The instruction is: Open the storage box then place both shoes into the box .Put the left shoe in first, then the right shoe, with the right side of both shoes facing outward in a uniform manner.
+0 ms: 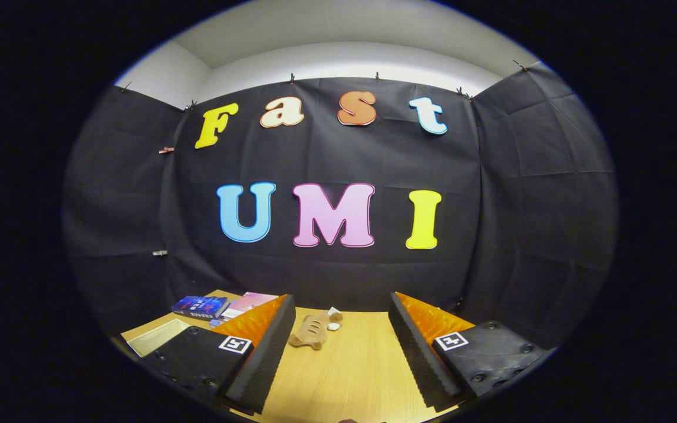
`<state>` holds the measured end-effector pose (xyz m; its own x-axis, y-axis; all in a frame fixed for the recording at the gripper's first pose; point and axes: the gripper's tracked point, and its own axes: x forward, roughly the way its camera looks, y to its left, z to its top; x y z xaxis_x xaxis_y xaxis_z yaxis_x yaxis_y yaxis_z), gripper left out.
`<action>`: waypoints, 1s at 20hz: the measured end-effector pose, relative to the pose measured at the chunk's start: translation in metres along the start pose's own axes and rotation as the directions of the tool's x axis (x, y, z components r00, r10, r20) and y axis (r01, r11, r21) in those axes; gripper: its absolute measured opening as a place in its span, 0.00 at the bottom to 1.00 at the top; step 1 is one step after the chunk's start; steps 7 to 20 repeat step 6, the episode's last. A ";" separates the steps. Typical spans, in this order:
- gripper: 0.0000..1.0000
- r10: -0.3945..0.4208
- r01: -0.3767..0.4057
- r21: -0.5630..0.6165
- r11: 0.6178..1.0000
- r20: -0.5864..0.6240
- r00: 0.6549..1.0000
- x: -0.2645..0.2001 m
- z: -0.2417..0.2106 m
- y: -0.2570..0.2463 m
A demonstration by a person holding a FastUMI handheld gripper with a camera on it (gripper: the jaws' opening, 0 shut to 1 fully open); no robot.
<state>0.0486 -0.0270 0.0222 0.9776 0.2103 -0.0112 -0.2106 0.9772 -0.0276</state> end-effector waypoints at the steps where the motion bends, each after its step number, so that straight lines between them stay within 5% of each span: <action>1: 0.97 -0.014 0.014 -0.007 1.000 -0.008 1.000 0.002 -0.007 -0.005; 20: 0.97 -0.038 0.037 -0.025 0.999 -0.043 0.998 0.002 -0.020 -0.013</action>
